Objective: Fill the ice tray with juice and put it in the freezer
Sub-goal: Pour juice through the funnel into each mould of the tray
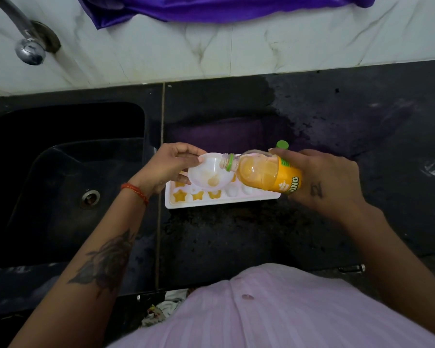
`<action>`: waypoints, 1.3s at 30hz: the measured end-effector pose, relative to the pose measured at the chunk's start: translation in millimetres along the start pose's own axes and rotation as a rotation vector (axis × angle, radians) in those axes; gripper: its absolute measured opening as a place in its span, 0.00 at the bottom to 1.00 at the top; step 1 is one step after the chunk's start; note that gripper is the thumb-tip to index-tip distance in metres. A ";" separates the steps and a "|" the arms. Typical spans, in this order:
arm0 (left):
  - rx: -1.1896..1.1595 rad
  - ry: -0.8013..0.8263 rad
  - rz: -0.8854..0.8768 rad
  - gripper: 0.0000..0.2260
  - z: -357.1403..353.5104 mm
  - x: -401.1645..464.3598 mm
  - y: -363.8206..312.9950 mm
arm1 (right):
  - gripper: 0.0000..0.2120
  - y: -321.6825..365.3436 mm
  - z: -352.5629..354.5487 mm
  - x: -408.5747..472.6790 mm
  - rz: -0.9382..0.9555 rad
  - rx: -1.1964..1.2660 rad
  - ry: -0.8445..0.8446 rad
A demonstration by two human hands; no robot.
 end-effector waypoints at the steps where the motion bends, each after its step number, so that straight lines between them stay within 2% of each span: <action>1: -0.001 0.001 -0.003 0.06 0.2 0.3 -0.9 | 0.36 -0.6 0.3 -0.5 -0.002 0.027 -0.003; 9: 0.005 0.027 -0.031 0.06 -12.2 6.3 -11.0 | 0.36 -13.9 5.7 -9.0 -0.019 0.080 -0.033; 14: -0.001 0.055 -0.033 0.06 -25.6 10.5 -14.8 | 0.34 -26.1 4.5 -14.9 -0.060 0.004 -0.024; 23: 0.018 0.083 -0.018 0.06 -39.7 13.9 -17.4 | 0.36 -31.3 5.2 -18.4 -0.089 -0.123 0.044; 39: 0.017 0.089 -0.022 0.06 -38.6 15.4 -16.9 | 0.37 -31.3 2.9 -15.4 -0.064 -0.069 0.028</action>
Point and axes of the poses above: each hand's wrist, its own x-axis towards the middle knuckle, its own z-axis out of the back of the hand, y = z × x, the point moved 9 cm from there along x, towards the middle knuckle, and after that the axes turned 12 degrees about x, right-handed, at the moved point
